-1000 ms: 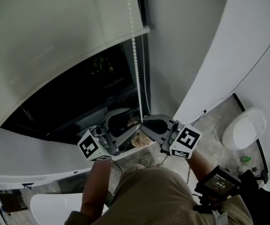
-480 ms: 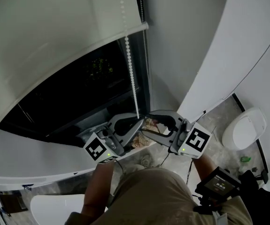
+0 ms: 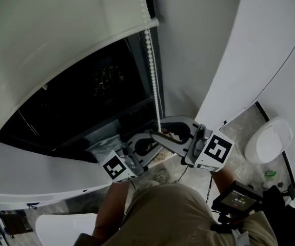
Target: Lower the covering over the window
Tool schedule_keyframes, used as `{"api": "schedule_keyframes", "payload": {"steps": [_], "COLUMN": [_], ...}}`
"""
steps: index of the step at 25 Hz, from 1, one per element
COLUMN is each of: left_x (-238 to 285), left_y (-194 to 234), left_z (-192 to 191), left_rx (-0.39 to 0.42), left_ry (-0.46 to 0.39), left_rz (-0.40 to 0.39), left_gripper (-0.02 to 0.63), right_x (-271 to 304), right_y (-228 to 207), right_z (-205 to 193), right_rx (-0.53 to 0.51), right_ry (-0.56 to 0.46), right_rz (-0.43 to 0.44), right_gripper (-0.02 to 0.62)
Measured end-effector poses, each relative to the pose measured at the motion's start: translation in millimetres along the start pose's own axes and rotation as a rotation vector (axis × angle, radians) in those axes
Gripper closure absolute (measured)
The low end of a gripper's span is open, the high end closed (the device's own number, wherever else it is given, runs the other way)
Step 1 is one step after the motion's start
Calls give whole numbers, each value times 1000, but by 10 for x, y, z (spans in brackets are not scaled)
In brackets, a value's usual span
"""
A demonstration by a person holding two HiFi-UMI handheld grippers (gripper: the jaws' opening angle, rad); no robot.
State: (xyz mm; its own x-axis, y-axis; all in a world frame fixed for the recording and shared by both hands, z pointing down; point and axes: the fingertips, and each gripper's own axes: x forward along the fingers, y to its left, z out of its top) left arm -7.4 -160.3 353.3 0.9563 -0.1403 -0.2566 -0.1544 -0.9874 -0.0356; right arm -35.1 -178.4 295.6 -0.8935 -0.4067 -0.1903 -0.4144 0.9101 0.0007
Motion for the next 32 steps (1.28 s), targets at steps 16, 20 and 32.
{"api": "schedule_keyframes", "payload": {"steps": [16,20,32], "left_x": [268,363,-2], "left_y": [126,219,467], "left_z": [481,445,203], "left_rx": [95,104,77], "left_ry": [49,78,59], "left_rz": [-26,40,111], "left_gripper": [441,580,583], "right_x": [-17,-38,-285], "right_y": [281,175,-14], "right_z": [-1475,-1473,-565], "right_rx": [-39,0,112], "right_ry": [367,354,59], "right_rz": [-23,-52,49], "right_gripper": [592,592,383]}}
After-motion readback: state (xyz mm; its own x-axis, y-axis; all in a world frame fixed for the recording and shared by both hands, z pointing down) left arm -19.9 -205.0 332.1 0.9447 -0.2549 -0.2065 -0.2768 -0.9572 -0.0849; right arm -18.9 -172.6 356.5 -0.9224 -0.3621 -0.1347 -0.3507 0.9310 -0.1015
